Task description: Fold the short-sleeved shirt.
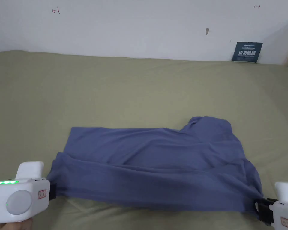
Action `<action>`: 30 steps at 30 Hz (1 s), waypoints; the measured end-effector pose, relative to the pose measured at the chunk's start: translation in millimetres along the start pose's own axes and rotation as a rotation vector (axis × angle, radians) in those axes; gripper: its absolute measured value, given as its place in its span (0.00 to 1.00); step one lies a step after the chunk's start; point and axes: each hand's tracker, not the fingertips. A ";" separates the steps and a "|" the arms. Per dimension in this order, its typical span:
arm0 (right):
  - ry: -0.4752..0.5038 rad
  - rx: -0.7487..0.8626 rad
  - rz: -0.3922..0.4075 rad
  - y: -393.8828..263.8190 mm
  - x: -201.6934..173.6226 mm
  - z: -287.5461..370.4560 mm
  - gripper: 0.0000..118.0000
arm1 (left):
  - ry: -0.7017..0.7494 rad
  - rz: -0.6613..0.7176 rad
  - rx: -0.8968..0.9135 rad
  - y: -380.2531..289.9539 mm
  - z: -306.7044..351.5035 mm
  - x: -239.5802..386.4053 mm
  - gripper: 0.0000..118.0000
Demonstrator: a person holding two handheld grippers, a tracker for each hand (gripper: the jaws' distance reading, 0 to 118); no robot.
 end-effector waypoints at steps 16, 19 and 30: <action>-0.060 0.091 -0.011 35.3 -10.6 9.4 0.89 | 0.008 -0.001 0.100 14.7 2.9 -1.0 0.90; -0.054 0.177 -0.022 58.4 -10.1 9.8 0.83 | -0.031 0.005 0.145 33.6 8.3 8.6 0.77; -0.069 0.249 0.017 123.1 -29.6 -31.3 0.00 | -0.041 -0.015 0.174 105.6 -47.9 32.0 0.00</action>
